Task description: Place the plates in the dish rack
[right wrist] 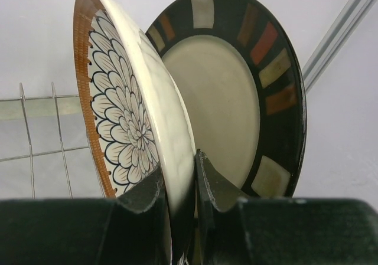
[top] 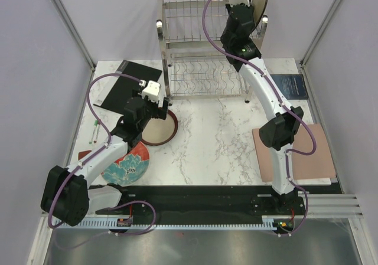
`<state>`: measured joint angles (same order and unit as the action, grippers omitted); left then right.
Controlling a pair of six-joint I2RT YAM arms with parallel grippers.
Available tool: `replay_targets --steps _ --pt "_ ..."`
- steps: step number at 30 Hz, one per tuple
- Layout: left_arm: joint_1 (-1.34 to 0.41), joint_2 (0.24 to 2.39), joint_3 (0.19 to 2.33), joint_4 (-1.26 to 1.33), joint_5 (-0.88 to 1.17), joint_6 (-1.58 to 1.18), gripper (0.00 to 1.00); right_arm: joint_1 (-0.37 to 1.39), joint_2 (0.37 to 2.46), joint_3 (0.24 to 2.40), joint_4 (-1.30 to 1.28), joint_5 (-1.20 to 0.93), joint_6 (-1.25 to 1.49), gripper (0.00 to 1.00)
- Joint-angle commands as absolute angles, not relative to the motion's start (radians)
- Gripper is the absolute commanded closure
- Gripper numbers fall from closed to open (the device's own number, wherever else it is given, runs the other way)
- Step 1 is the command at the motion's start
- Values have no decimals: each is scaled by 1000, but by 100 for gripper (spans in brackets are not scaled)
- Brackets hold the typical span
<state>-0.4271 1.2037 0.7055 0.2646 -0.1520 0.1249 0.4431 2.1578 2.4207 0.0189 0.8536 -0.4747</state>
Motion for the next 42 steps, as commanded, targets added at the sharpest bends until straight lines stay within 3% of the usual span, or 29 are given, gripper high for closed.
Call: replay_targets --steps 1,17,20,23,26,37,42 --pt "-425 1195 752 298 -166 140 0 428 2149 2483 196 871 -500 100" --pt "-430 1161 729 293 -141 120 0 434 2094 2408 236 950 -483 99" --pt "-430 1157 724 291 -141 120 0 436 2118 2422 241 936 -497 76" --pt "-431 1154 724 290 -149 126 0 445 2125 2439 268 907 -526 63" --pt "-430 1155 727 291 -156 130 0 468 2096 2413 336 868 -583 59" --pt "-430 1117 762 298 -242 179 0 548 1938 2313 391 913 -689 59" --pt "-361 1051 795 97 -261 173 0 589 1797 2162 339 989 -687 64"
